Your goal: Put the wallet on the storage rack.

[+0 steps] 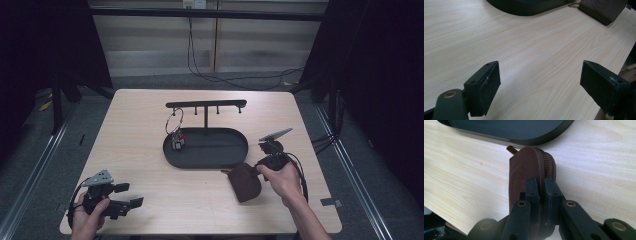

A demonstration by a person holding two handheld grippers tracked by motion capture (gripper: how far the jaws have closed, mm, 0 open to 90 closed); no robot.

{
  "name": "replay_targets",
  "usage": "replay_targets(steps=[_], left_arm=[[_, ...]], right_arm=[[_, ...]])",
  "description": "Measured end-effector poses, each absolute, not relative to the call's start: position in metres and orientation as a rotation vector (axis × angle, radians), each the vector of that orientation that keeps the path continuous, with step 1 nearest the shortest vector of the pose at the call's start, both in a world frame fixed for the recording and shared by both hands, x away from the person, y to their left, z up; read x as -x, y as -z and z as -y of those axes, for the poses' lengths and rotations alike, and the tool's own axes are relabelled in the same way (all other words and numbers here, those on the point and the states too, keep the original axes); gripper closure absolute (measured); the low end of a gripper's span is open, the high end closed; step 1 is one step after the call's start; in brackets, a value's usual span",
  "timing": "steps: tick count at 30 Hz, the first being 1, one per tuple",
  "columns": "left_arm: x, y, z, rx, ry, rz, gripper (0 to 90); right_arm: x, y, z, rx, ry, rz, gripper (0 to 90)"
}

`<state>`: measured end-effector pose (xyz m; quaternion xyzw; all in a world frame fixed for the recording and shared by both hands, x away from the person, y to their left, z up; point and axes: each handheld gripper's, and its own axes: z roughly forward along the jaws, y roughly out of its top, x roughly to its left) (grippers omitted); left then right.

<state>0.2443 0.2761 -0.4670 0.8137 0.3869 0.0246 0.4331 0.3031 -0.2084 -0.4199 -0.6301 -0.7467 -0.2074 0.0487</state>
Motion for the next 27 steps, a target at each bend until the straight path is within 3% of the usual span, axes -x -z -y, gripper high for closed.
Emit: replay_targets(steps=[27], left_arm=[[-0.244, 0.468, -0.275, -2.026, -0.043, -0.98, 16.5]], right_arm=[[-0.309, 0.39, 0.186, 1.847, 0.404, 2.491, 83.6]])
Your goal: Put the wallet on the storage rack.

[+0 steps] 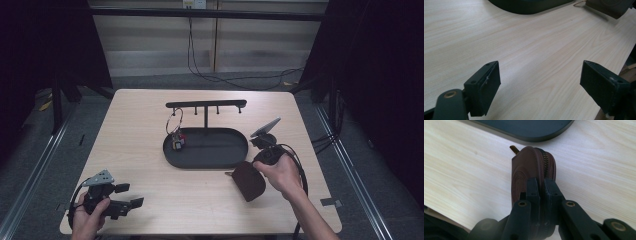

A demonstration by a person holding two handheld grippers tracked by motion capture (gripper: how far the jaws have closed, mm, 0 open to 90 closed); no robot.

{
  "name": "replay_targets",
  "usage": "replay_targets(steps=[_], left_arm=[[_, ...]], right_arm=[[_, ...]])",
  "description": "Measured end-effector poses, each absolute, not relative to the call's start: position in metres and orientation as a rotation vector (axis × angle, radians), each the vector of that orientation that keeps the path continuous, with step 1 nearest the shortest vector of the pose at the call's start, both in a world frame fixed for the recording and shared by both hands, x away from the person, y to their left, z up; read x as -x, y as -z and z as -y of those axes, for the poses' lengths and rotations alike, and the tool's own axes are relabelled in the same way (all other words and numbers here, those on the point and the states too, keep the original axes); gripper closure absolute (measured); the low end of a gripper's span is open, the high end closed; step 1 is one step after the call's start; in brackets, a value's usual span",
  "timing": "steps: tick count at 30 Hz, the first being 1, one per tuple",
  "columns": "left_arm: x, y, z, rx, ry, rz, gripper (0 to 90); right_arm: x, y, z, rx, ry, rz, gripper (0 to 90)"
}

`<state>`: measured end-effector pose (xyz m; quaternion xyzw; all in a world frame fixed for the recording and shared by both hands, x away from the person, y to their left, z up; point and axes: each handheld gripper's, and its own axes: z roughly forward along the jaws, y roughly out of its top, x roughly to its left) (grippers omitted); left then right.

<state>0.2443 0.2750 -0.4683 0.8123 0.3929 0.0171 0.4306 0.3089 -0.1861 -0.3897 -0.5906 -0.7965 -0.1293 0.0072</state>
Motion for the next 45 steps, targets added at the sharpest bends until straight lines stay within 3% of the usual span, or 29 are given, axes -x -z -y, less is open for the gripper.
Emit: replay_targets(steps=[23, 45], left_arm=[[-0.243, 0.467, -0.274, -2.047, -0.083, -0.973, 16.5], [-0.243, 0.467, -0.275, -2.043, -0.075, -0.981, 16.5]], right_arm=[[-0.314, 0.343, 0.192, 1.874, 0.316, 2.572, 83.7], [-0.338, 0.323, 0.187, 1.951, 0.354, 2.564, 83.8]])
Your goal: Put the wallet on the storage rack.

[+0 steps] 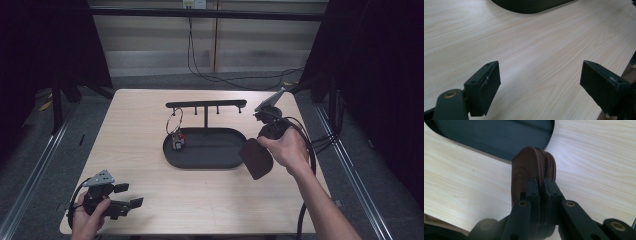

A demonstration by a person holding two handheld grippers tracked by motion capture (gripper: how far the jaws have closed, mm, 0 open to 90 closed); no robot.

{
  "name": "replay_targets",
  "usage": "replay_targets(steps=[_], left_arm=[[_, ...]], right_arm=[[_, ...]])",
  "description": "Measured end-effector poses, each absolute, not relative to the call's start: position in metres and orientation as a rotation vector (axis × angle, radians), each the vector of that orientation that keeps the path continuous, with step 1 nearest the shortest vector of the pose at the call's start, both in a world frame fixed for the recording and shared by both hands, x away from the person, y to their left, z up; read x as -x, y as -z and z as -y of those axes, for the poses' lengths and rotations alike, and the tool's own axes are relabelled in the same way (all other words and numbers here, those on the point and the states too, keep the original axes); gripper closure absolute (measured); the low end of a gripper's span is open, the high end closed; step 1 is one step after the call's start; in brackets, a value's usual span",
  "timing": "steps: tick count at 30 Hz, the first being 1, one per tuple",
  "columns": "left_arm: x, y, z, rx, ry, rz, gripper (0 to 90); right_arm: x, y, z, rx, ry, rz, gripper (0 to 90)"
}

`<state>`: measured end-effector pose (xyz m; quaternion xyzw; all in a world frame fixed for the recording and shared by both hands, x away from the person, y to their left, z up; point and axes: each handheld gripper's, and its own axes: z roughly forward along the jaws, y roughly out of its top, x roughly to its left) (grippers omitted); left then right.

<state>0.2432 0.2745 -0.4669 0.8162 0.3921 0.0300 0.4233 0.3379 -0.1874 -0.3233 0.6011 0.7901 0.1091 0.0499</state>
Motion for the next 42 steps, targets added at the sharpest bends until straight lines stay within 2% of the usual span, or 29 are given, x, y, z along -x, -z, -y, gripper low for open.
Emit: replay_targets(steps=[20, 42], left_arm=[[-0.245, 0.466, -0.277, -2.033, -0.077, -0.987, 16.5], [-0.243, 0.466, -0.277, -2.034, -0.074, -0.979, 16.4]], right_arm=[[-0.364, 0.319, 0.166, -1.822, -0.416, -2.392, 83.8], [-0.384, 0.327, 0.17, -1.903, -0.585, -2.328, 83.9]])
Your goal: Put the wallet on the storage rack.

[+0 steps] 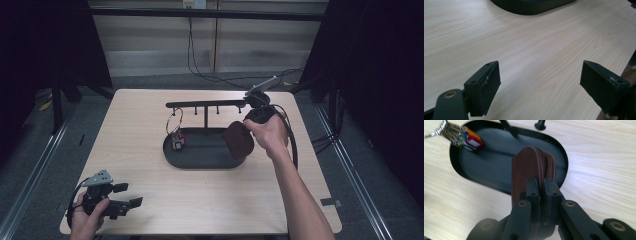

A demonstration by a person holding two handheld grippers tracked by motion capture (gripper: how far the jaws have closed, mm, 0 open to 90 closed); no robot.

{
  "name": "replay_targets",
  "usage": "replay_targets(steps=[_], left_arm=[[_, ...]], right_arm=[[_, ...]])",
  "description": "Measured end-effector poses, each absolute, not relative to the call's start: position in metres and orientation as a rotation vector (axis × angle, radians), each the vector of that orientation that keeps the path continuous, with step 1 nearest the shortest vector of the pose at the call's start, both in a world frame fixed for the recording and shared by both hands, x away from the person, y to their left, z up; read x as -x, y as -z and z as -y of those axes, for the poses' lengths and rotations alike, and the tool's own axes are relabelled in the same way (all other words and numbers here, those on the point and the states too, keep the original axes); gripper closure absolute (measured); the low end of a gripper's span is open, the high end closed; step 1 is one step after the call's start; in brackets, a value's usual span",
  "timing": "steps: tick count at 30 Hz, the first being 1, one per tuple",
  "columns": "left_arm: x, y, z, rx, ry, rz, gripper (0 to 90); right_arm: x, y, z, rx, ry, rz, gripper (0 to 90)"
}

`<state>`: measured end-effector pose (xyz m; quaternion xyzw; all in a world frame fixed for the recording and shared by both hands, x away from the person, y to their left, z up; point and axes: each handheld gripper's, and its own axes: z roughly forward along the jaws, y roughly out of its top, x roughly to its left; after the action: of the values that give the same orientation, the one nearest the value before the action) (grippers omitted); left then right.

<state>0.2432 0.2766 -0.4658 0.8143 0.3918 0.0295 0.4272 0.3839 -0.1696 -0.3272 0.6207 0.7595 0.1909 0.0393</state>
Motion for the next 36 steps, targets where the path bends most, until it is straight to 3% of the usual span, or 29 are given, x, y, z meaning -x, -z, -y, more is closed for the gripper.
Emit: replay_targets(steps=[14, 36], left_arm=[[-0.243, 0.466, -0.277, -2.032, -0.071, -0.981, 16.4], [-0.244, 0.466, -0.277, -2.033, -0.073, -0.98, 16.4]], right_arm=[[-0.394, 0.346, 0.179, -2.002, -0.737, -2.262, 84.0], [-0.404, 0.411, 0.193, -2.156, -0.962, -2.138, 84.3]])
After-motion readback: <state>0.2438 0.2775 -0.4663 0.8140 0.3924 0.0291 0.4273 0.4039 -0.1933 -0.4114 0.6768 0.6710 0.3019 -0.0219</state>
